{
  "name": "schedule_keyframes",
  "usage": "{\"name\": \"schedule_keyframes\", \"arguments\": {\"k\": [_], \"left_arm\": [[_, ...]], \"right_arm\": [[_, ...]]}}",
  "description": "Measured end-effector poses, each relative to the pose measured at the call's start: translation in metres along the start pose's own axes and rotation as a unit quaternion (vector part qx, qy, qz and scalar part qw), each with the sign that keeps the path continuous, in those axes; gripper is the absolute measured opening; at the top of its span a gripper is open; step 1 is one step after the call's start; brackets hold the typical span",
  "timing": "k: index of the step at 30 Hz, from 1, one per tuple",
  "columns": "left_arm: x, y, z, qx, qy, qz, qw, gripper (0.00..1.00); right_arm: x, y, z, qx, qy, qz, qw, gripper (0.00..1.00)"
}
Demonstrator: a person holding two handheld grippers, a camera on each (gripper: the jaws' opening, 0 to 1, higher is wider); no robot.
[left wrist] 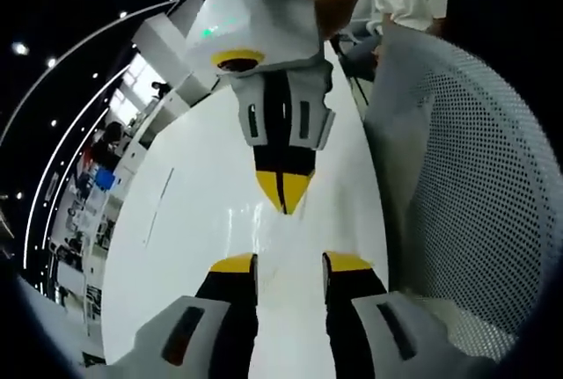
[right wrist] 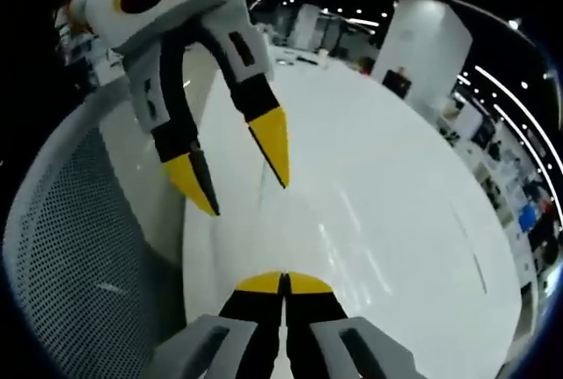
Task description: Open the resealable bag by pulling the two sides of the seal apart until the entire bag opening is separated and visibly accessible.
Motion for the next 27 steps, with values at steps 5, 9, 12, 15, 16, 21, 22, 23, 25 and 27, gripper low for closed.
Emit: {"name": "schedule_keyframes", "arguments": {"k": [5,9,12,15,16,21,22,23,25,27], "left_arm": [[0.005,0.007,-0.010,0.000,-0.004,-0.004,1.0000,0.17],[0.004,0.007,-0.018,-0.006,-0.005,0.001,1.0000,0.15],[0.004,0.005,-0.023,-0.013,-0.011,0.015,0.9997,0.13],[0.003,0.002,-0.026,-0.020,-0.010,0.022,0.9995,0.10],[0.003,0.001,-0.026,-0.022,-0.009,0.023,0.9994,0.08],[0.000,-0.002,-0.025,-0.025,-0.005,0.031,0.9992,0.02],[-0.001,-0.003,-0.025,-0.025,-0.003,0.034,0.9991,0.02],[-0.002,-0.003,-0.025,-0.027,-0.001,0.036,0.9990,0.02],[-0.003,-0.004,-0.025,-0.028,0.000,0.039,0.9989,0.02],[-0.004,-0.004,-0.024,-0.027,0.002,0.043,0.9987,0.02]], "right_arm": [[-0.002,0.007,0.001,0.009,0.002,0.000,1.0000,0.00],[-0.004,0.013,0.002,0.014,0.003,0.004,0.9999,0.00],[-0.003,0.016,0.003,0.018,0.000,0.002,0.9998,0.00],[0.000,0.020,0.004,0.021,-0.004,-0.002,0.9998,0.00],[0.000,0.021,0.004,0.022,-0.005,-0.003,0.9997,0.00],[0.006,0.025,0.005,0.032,-0.014,-0.017,0.9993,0.00],[0.008,0.026,0.006,0.034,-0.016,-0.020,0.9991,0.00],[0.009,0.027,0.006,0.036,-0.019,-0.024,0.9989,0.00],[0.011,0.028,0.007,0.038,-0.021,-0.027,0.9987,0.00],[0.013,0.030,0.008,0.041,-0.024,-0.030,0.9984,0.00]]}}
Point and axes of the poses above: the point that each gripper's makers call its tool centre point, and the gripper's own axes: z roughly backward along the fingers, x roughly to its right, y roughly out of its top, the point moved 7 cm from there along z, roughly backward along the fingers, and after that the axes turned 14 degrees about -x, right-handed, at the moved point
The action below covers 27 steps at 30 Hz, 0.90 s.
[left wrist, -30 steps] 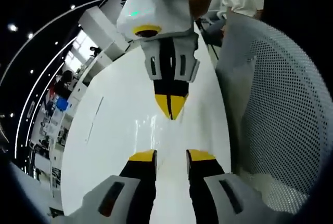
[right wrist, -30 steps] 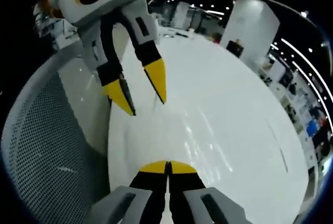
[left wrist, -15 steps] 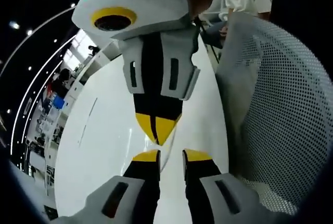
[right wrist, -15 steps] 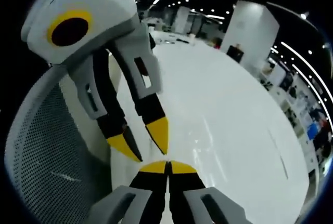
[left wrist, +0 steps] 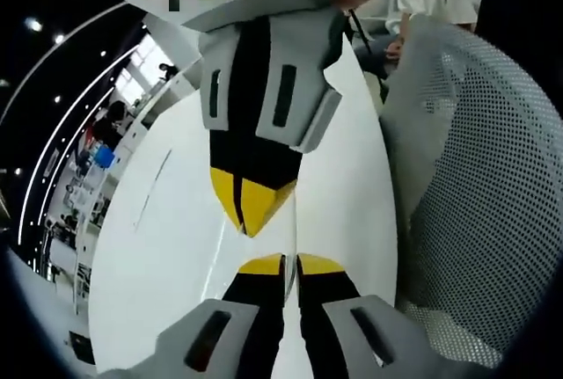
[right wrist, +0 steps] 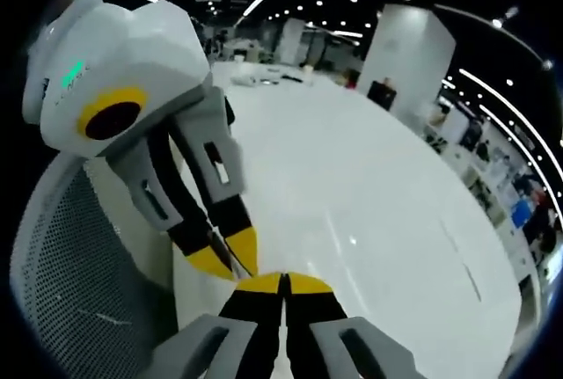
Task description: Open the resealable bag by pulling the two sides of the seal apart until the entire bag opening is separated and visibly accessible.
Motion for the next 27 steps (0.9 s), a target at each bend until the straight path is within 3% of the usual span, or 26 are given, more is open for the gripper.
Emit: {"name": "schedule_keyframes", "arguments": {"k": [7,17,27], "left_arm": [[0.000,0.000,0.001,0.010,-0.005,0.017,0.9998,0.01],[-0.008,0.007,0.004,0.019,0.014,0.019,0.9995,0.00],[-0.027,0.019,0.009,0.042,0.040,0.027,0.9979,0.00]], "right_arm": [[0.012,0.007,0.010,0.021,-0.027,-0.026,0.9991,0.00],[0.034,0.019,0.030,0.061,-0.071,-0.060,0.9938,0.00],[0.054,0.040,0.059,0.091,-0.125,-0.050,0.9867,0.00]]}}
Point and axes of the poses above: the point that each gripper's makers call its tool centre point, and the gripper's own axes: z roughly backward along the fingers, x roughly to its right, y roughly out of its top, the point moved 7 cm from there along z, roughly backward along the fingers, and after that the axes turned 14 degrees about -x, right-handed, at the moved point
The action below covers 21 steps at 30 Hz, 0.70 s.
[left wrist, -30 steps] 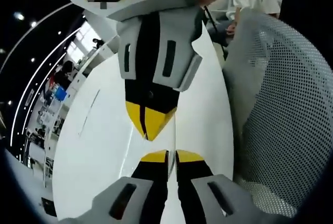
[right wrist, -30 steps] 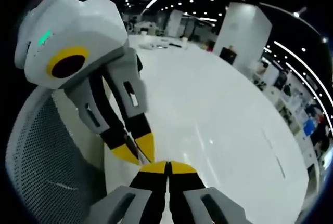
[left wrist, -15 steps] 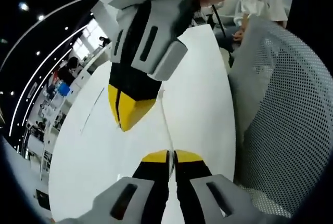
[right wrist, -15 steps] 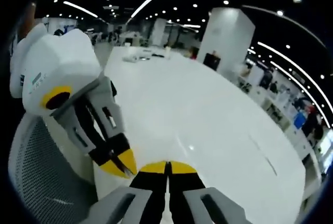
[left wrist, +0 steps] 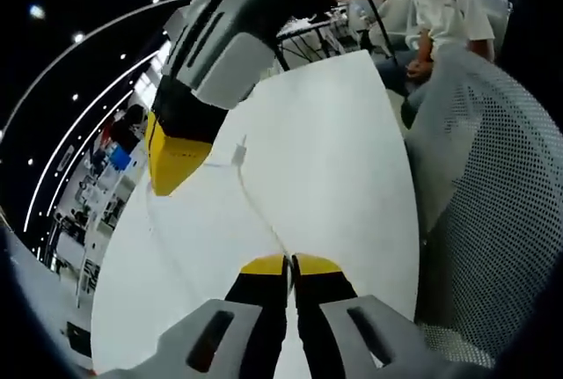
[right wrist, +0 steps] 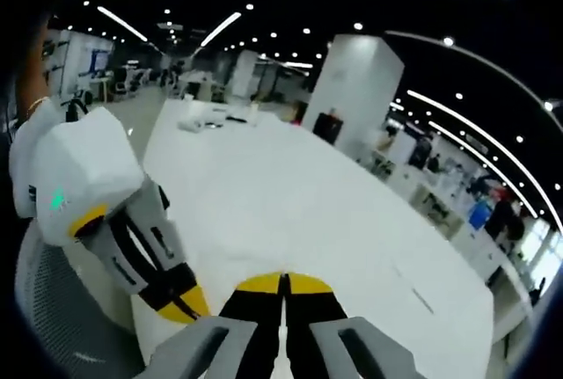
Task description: Open the resealable bag by pulling the two sides of the seal apart until the entire bag opening is separated and visibly accessible.
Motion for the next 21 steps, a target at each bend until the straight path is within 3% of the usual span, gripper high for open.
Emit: {"name": "schedule_keyframes", "arguments": {"k": [11,15,21], "left_arm": [[-0.033,0.014,0.010,0.025,0.044,0.004,0.9987,0.00],[-0.034,0.014,0.008,0.025,0.040,0.009,0.9989,0.00],[-0.016,0.004,-0.003,0.005,0.013,0.000,0.9999,0.00]], "right_arm": [[0.020,0.025,0.022,0.032,-0.052,0.025,0.9978,0.00],[0.020,0.022,0.018,0.027,-0.057,0.034,0.9974,0.00],[0.008,0.003,0.004,0.009,-0.032,0.011,0.9994,0.00]]}}
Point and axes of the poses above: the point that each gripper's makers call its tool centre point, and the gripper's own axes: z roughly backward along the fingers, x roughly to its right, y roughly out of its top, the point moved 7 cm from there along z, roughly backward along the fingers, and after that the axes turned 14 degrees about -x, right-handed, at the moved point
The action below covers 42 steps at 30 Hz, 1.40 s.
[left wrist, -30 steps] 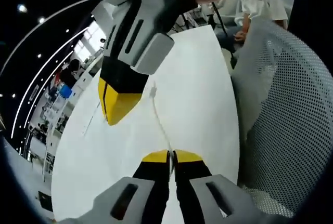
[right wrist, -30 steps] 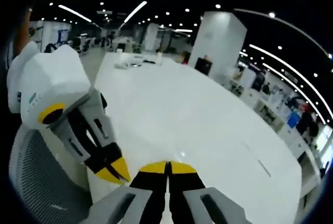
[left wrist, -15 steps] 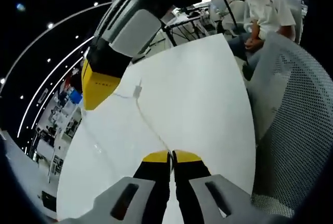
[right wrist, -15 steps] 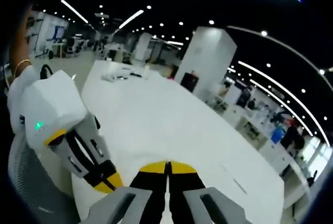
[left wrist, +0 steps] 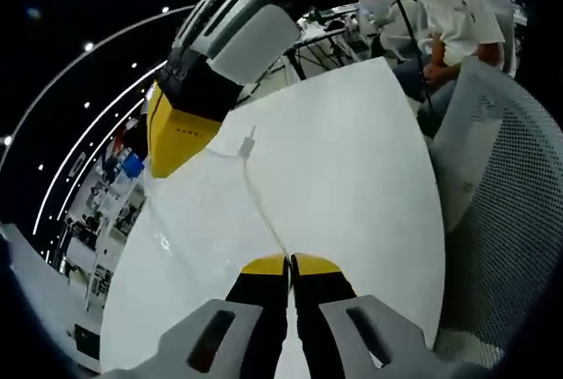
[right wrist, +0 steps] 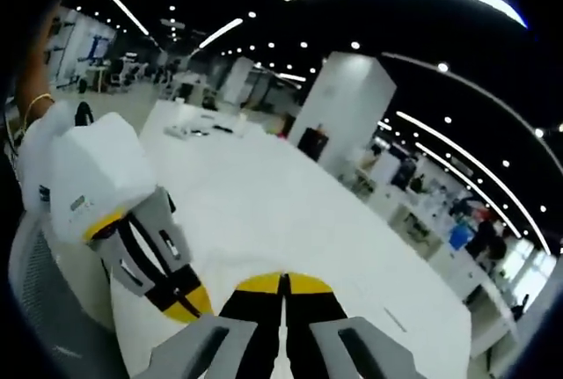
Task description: Open the resealable bag by pulling the two sides of the seal apart until the entire bag opening is separated and visibly accessible.
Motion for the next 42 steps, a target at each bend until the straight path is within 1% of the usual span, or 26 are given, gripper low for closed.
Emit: {"name": "schedule_keyframes", "arguments": {"k": [4,8,12,13,16,18,21,24,30,33,36,39,42], "left_arm": [[0.016,-0.008,-0.007,-0.014,-0.025,0.001,0.9996,0.00],[0.028,-0.014,-0.010,-0.022,-0.045,0.002,0.9988,0.00],[0.033,-0.018,-0.011,-0.027,-0.055,0.005,0.9981,0.00],[0.036,-0.019,-0.012,-0.030,-0.062,0.007,0.9976,0.00],[0.039,-0.021,-0.013,-0.032,-0.066,0.018,0.9971,0.00],[0.041,-0.022,-0.012,-0.032,-0.074,0.027,0.9964,0.04],[0.044,-0.024,-0.011,-0.032,-0.081,0.033,0.9956,0.05],[0.045,-0.027,-0.008,-0.042,-0.082,0.041,0.9949,0.08],[0.044,-0.030,-0.001,-0.041,-0.080,0.048,0.9948,0.14],[0.043,-0.030,0.005,-0.038,-0.078,0.051,0.9950,0.17],[0.042,-0.032,0.012,-0.033,-0.075,0.064,0.9946,0.19],[0.038,-0.034,0.024,-0.030,-0.058,0.067,0.9956,0.22],[0.034,-0.039,0.032,-0.027,-0.053,0.093,0.9939,0.26]], "right_arm": [[-0.013,-0.015,-0.007,-0.018,0.020,-0.009,0.9996,0.00],[-0.026,-0.025,-0.010,-0.029,0.039,-0.018,0.9987,0.00],[-0.035,-0.033,-0.013,-0.040,0.050,-0.020,0.9978,0.00],[-0.038,-0.036,-0.015,-0.043,0.053,-0.020,0.9975,0.00],[-0.044,-0.043,-0.018,-0.051,0.059,-0.021,0.9967,0.00],[-0.051,-0.049,-0.021,-0.062,0.065,-0.021,0.9957,0.00],[-0.059,-0.057,-0.025,-0.072,0.070,-0.016,0.9948,0.00],[-0.066,-0.064,-0.030,-0.080,0.074,-0.018,0.9939,0.00],[-0.072,-0.074,-0.039,-0.097,0.075,-0.016,0.9923,0.00],[-0.071,-0.078,-0.044,-0.104,0.073,-0.016,0.9917,0.00],[-0.070,-0.082,-0.049,-0.111,0.070,-0.011,0.9913,0.00],[-0.067,-0.085,-0.053,-0.118,0.065,-0.005,0.9908,0.00],[-0.062,-0.087,-0.057,-0.124,0.061,0.004,0.9904,0.00]]}}
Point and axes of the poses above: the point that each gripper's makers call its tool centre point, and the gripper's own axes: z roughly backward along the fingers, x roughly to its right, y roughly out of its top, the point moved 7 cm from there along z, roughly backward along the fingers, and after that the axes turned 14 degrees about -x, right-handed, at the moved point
